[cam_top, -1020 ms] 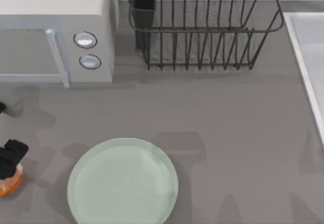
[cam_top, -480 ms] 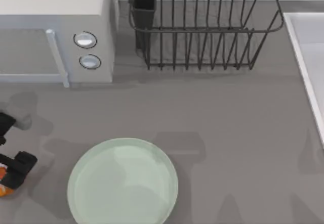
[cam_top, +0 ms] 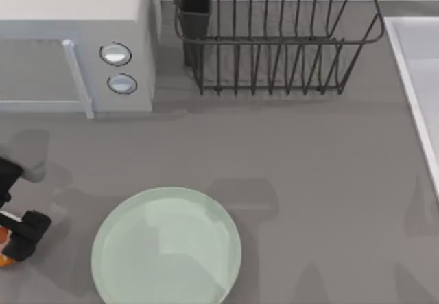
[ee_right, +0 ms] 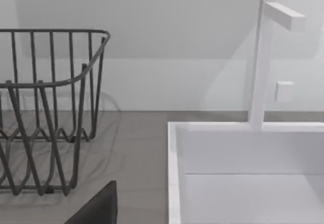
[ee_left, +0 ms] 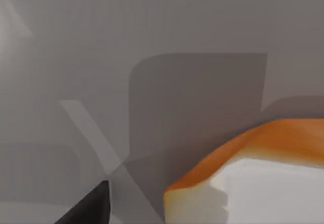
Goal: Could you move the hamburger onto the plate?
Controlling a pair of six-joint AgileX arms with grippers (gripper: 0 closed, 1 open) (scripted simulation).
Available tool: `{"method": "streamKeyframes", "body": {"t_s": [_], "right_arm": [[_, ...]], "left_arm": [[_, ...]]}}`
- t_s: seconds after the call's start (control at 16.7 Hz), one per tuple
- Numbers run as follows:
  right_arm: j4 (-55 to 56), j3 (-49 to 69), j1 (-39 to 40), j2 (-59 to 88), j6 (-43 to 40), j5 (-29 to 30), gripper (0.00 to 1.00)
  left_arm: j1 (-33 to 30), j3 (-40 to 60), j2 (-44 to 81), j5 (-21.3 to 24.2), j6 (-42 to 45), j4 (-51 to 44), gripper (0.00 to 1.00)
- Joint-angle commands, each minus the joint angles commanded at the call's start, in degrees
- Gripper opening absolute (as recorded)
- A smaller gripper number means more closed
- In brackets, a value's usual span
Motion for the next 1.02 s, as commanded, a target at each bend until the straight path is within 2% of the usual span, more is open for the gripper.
{"method": "streamKeyframes", "body": {"t_s": [0.78,1.02], "right_arm": [[0.00,0.00,0.00,0.00,0.00,0.00,1.00],[0.00,0.00,0.00,0.00,0.00,0.00,1.00]], "left_arm": [[0.00,0.00,0.00,0.00,0.00,0.00,0.02],[0.00,0.00,0.00,0.00,0.00,0.00,0.00]]}}
